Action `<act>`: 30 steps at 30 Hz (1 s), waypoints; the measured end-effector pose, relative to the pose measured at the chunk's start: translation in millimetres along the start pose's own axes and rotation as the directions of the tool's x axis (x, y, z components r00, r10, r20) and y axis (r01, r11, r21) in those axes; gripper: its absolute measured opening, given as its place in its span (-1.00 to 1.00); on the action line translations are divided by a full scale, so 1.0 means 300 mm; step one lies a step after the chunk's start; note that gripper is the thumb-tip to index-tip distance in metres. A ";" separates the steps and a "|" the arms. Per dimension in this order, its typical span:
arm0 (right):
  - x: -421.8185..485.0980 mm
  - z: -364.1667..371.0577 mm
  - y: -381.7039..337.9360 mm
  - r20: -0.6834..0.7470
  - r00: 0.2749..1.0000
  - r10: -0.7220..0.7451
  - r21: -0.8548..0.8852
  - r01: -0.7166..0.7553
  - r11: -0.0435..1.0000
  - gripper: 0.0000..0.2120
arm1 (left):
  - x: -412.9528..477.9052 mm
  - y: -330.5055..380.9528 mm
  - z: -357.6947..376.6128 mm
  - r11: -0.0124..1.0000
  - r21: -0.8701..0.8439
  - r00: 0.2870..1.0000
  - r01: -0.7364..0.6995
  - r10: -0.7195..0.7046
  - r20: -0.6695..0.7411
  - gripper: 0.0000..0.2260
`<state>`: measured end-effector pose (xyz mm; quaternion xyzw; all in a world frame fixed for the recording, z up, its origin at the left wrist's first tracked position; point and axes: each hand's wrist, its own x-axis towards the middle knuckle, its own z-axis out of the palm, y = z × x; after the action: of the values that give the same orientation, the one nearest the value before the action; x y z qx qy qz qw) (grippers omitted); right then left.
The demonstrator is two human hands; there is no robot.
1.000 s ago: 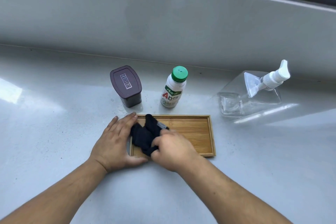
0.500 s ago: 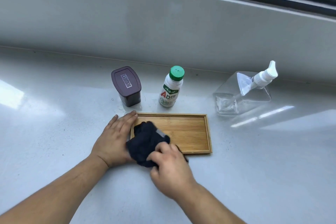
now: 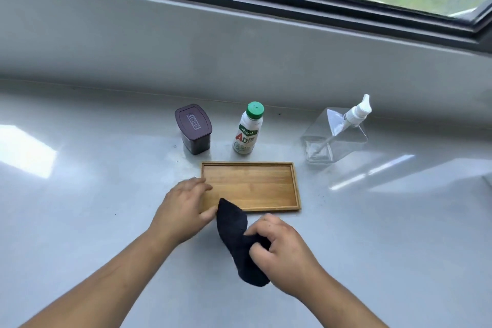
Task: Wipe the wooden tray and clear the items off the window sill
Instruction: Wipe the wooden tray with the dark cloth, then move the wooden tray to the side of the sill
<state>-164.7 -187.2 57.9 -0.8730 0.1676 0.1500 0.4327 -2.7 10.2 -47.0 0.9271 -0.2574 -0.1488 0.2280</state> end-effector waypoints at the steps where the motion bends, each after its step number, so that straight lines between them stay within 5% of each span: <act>1: -0.006 0.023 0.001 0.006 1.000 0.002 0.019 -0.002 1.000 -0.77 | -0.033 0.018 -0.008 0.994 -0.093 0.998 0.055 -0.053 0.022 -0.55; 5: 0.020 0.094 0.066 -0.004 0.985 0.175 0.067 -0.175 0.982 -0.82 | -0.135 0.060 -0.013 0.930 -0.292 0.951 0.223 -0.142 0.275 -0.72; 7: 0.033 0.113 0.121 -0.028 0.972 0.235 -0.087 -0.237 0.968 -0.81 | -0.169 0.055 -0.003 0.942 -0.250 0.919 0.224 -0.119 0.376 -0.72; 10: 0.032 0.117 0.180 -0.032 0.962 0.273 -0.283 -0.270 0.920 -0.77 | -0.192 0.041 0.004 0.949 -0.220 0.892 0.228 -0.113 0.438 -0.69; 14: 0.024 0.099 0.214 -0.087 0.947 0.309 -0.382 -0.318 0.867 -0.82 | -0.192 0.031 -0.004 0.892 -0.311 0.855 0.329 -0.141 0.499 -0.70; 18: -0.007 0.064 0.261 -0.121 0.930 0.347 -0.451 -0.363 0.815 -0.76 | -0.193 0.036 0.000 0.919 -0.231 0.847 0.318 -0.166 0.505 -0.78; 22: 0.004 -0.021 0.299 -0.056 0.914 0.401 -0.161 -0.404 0.900 -0.57 | -0.162 0.052 0.003 0.889 -0.240 0.889 0.391 -0.296 0.351 -0.83; 25: 0.101 -0.137 0.300 -0.143 0.901 0.409 0.176 -0.384 0.907 -0.52 | -0.081 0.073 -0.013 0.789 -0.383 0.875 0.481 -0.457 0.158 -0.62; 30: 0.289 -0.235 0.293 -0.063 0.870 0.489 0.501 -0.397 0.769 -0.43 | 0.068 0.152 -0.025 0.484 -0.589 0.726 0.647 -0.626 0.283 -0.61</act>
<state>-115.8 -308.3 1.5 -0.6860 0.4412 0.1189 0.5662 -1.5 -33.1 -21.3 0.8121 0.1693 -0.3161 0.4603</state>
